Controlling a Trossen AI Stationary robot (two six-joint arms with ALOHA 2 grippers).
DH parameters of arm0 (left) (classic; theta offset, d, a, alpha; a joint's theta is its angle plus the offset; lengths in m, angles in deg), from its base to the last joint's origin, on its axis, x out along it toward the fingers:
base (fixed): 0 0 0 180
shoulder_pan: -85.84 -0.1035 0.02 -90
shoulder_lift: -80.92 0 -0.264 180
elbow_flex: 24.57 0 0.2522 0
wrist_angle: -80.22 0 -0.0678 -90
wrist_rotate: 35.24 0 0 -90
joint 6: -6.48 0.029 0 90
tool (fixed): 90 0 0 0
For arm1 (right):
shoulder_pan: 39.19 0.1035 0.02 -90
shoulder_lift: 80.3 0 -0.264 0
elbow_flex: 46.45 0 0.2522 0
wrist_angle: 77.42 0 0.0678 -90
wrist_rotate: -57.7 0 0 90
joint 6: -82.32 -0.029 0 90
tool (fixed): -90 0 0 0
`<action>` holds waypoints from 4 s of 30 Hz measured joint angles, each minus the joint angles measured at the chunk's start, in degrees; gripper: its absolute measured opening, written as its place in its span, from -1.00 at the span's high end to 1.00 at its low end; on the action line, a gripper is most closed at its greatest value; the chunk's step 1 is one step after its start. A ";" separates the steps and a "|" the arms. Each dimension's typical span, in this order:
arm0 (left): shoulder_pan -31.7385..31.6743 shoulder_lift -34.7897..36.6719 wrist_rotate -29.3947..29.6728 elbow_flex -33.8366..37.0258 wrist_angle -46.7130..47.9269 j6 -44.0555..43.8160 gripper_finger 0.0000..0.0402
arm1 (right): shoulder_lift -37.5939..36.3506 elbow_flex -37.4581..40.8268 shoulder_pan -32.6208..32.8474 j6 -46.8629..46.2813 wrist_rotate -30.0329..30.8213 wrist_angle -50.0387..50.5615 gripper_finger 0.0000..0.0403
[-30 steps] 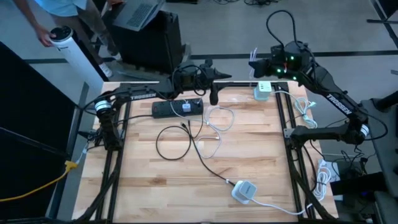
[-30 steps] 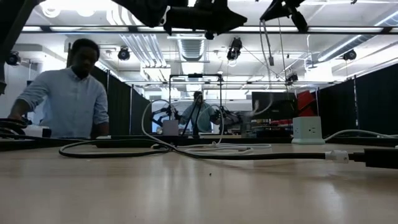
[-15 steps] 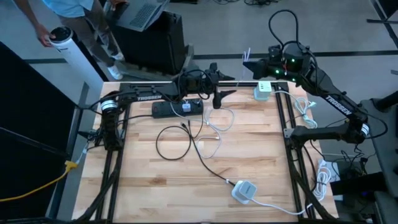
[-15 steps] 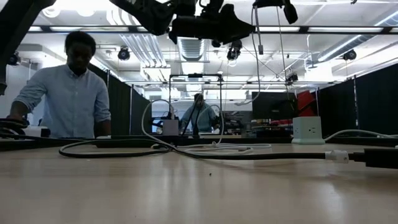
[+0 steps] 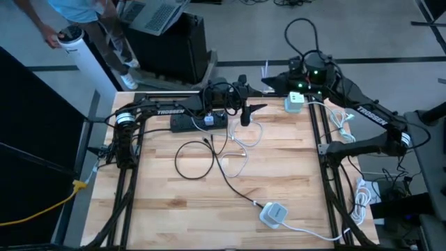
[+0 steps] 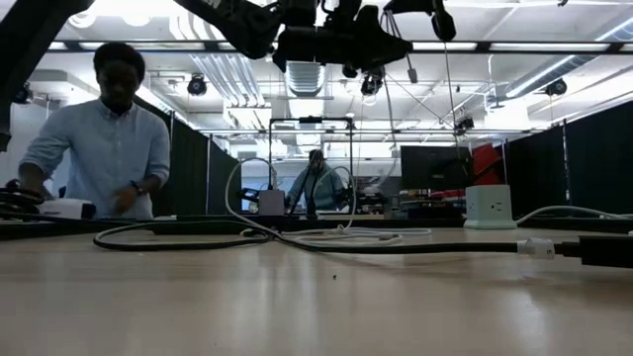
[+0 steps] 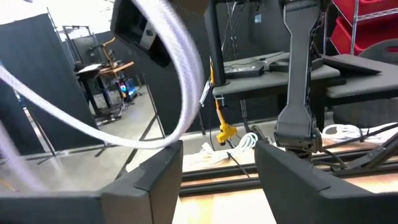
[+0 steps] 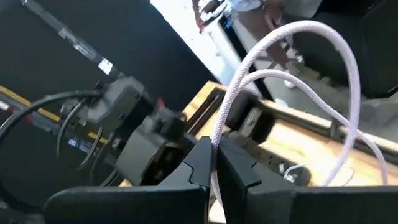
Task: Insert USB
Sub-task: Insert the purple charger cable into the top white outlet extension
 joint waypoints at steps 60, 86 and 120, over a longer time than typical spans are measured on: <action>-3.77 2.49 -11.71 -29.52 33.14 -35.02 1.00 | -12.29 -0.04 2.12 21.14 2.00 6.64 -0.05; -4.13 1.18 -6.02 -24.59 34.19 -42.35 1.00 | -6.82 1.42 2.63 27.90 2.15 15.26 0.02; -4.24 1.09 -5.42 -24.57 35.63 -31.42 1.00 | 3.13 0.94 3.89 24.78 2.19 3.11 0.68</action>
